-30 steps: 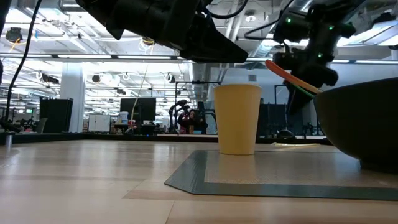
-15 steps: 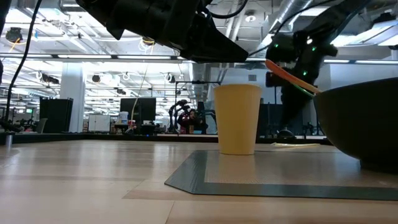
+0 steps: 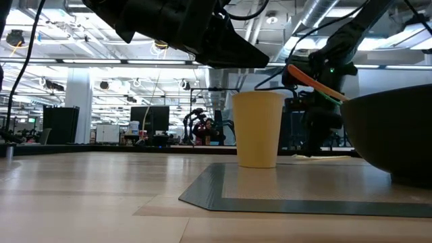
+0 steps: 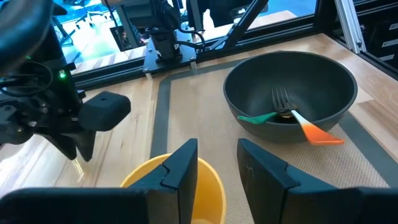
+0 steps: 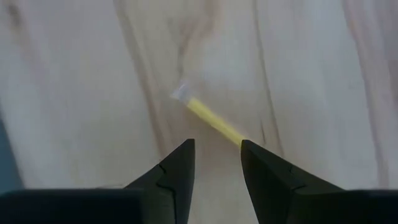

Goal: Pick & Place Utensil
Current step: Put the yellow straw into the yellow cup on the table placemat

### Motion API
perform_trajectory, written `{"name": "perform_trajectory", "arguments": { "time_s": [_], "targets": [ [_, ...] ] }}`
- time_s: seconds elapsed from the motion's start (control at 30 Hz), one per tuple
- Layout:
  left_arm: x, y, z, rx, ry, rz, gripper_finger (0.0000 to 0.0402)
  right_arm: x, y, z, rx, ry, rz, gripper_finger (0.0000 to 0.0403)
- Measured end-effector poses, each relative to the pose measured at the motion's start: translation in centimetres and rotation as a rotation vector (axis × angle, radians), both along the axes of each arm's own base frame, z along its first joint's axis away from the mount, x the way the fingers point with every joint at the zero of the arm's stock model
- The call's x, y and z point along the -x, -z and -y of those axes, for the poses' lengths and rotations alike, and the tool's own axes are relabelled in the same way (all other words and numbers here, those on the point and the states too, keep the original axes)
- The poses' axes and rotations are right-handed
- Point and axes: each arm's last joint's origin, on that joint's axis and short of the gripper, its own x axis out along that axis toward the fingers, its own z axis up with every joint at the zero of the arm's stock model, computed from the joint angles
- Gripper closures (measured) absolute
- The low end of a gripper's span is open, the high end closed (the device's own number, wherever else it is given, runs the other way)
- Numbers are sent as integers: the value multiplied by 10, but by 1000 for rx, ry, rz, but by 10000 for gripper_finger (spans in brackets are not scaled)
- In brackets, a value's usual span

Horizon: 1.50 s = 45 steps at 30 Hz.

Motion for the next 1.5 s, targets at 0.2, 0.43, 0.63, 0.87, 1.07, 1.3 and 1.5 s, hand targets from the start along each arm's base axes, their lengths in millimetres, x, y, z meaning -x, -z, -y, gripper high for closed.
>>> {"name": "perform_trajectory", "arguments": {
  "time_s": [0.2, 0.43, 0.63, 0.87, 1.07, 1.3, 1.5],
  "targets": [
    [0, 0, 0, 0, 0, 0, 287, 3, -10, -6, 24, -81, -3, 254],
    [0, 0, 0, -3, 1, -1, 287, 4, -11, -2, 55, -143, -3, 184],
    [0, 0, 0, -3, 1, -1, 287, 4, -13, 7, 88, -74, 35, 159],
    [0, 0, 0, 0, 0, -1, 287, 3, -13, 9, 84, -49, 51, 164],
    [0, 0, 0, 0, 0, -1, 287, 3, -13, 8, 60, -46, 64, 165],
    [0, 0, 0, 0, 0, -1, 287, 5, -10, 7, 48, -8, 73, 165],
    [0, 0, 2, 0, 5, -1, 287, 15, 5, 2, 79, -21, 13, 166]
  ]
}}
